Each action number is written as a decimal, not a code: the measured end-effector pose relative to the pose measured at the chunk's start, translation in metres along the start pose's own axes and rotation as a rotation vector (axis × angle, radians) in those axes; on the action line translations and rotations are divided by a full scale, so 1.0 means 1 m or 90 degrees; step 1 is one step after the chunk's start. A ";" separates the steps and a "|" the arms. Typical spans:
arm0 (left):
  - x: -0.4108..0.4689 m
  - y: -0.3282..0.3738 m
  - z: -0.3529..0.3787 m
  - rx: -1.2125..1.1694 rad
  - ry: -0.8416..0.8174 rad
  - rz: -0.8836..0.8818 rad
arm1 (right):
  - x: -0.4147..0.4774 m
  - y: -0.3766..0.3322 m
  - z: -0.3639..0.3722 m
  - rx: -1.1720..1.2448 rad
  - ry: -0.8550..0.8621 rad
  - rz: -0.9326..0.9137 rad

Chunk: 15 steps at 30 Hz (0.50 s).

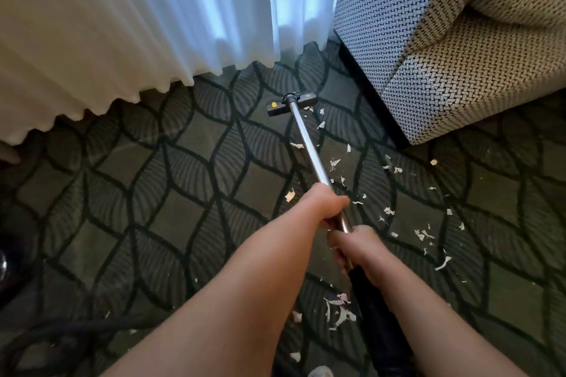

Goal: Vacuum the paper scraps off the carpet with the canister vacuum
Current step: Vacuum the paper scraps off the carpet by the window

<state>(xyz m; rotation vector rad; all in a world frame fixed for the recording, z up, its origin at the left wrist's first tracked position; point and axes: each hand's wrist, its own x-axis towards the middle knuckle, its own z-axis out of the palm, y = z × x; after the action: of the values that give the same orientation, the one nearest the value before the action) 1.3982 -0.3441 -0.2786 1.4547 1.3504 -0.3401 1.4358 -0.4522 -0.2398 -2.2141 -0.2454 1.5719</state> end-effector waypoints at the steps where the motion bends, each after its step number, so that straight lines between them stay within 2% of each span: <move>1: 0.014 0.007 -0.011 0.003 -0.002 0.007 | 0.013 -0.014 0.001 0.001 0.007 -0.001; 9: 0.140 0.051 -0.086 0.063 0.029 0.036 | 0.124 -0.122 0.017 0.072 0.033 -0.010; 15: 0.202 0.057 -0.104 0.055 0.025 0.036 | 0.184 -0.153 0.024 0.096 0.027 0.008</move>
<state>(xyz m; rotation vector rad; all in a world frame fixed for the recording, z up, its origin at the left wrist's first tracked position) 1.4656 -0.1380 -0.3681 1.5762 1.3378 -0.3384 1.4916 -0.2402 -0.3394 -2.1331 -0.0973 1.4967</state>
